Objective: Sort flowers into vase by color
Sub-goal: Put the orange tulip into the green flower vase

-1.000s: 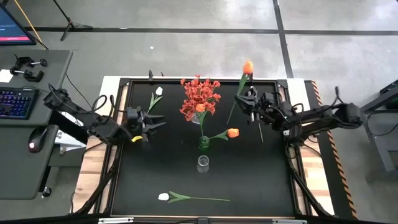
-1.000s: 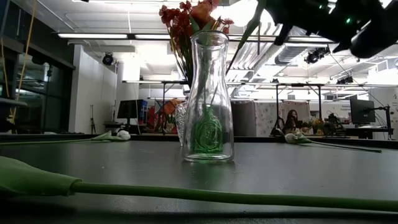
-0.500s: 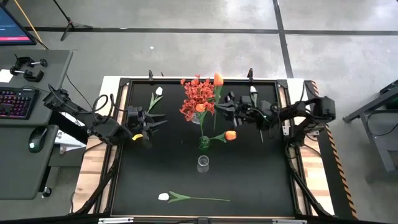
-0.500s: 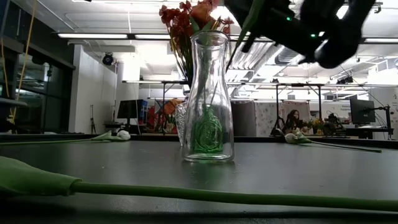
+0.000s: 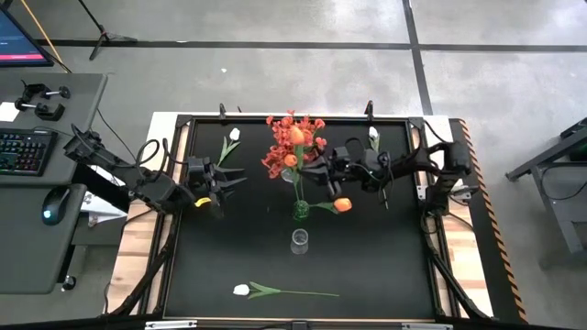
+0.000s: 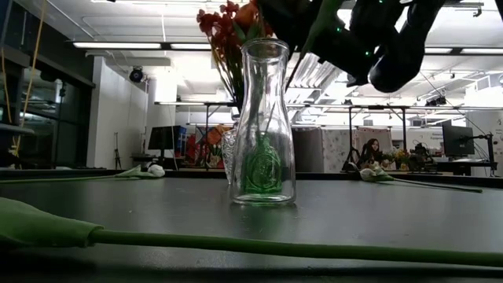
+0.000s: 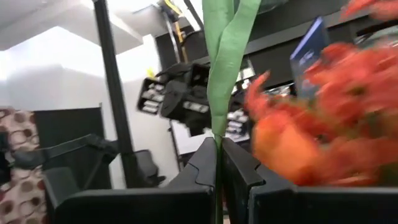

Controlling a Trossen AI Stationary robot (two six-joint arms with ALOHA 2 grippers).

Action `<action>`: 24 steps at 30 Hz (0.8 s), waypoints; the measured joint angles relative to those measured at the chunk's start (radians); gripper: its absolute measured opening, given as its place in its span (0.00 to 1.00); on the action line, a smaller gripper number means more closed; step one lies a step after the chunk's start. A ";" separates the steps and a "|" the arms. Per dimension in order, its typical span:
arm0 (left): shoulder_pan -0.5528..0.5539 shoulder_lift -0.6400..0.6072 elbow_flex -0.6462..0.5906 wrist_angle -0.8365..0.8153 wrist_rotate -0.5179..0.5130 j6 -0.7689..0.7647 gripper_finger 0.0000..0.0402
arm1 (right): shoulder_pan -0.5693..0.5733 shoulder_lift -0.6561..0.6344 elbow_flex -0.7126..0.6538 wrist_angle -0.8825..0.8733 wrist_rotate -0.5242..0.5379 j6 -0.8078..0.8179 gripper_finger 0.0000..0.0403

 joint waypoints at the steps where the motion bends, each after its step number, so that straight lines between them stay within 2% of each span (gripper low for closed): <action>1: 0.000 0.000 0.000 0.000 0.000 0.000 0.38 | 0.007 0.002 -0.001 -0.001 -0.001 0.000 0.00; 8: 0.000 0.000 0.000 -0.002 0.018 0.000 0.38 | 0.027 0.002 -0.044 0.000 0.044 -0.029 0.00; 15: 0.000 0.000 0.000 -0.001 0.019 0.000 0.38 | 0.030 0.002 -0.045 -0.010 0.045 -0.086 0.00; 24: 0.000 0.000 0.000 0.003 0.019 0.000 0.38 | 0.060 0.096 -0.044 -0.005 0.120 -0.108 0.00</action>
